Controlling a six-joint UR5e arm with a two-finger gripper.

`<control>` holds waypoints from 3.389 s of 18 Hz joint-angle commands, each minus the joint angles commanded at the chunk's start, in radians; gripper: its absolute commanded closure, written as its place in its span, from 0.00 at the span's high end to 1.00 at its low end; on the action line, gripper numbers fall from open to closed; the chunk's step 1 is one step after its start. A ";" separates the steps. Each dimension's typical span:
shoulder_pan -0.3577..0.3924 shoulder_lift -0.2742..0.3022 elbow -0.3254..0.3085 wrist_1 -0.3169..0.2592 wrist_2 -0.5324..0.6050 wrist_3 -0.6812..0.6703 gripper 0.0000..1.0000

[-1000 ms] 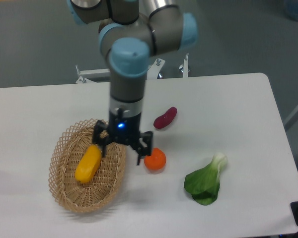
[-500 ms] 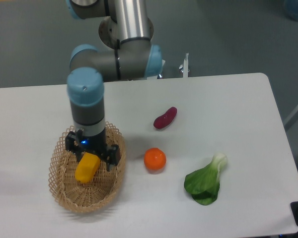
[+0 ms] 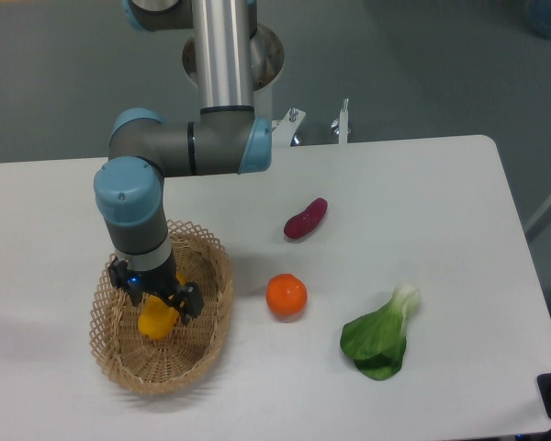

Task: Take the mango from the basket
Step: 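Lower the gripper onto the yellow mango and close on it, then lift the mango out of the basket and carry it beside the orange, then hold the mango raised above the table next to the orange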

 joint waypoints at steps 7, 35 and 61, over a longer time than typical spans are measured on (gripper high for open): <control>-0.003 -0.020 -0.005 0.000 0.011 -0.002 1.00; 0.142 0.121 0.020 -0.026 0.023 0.141 0.36; 0.581 0.206 0.129 -0.311 -0.101 0.795 0.36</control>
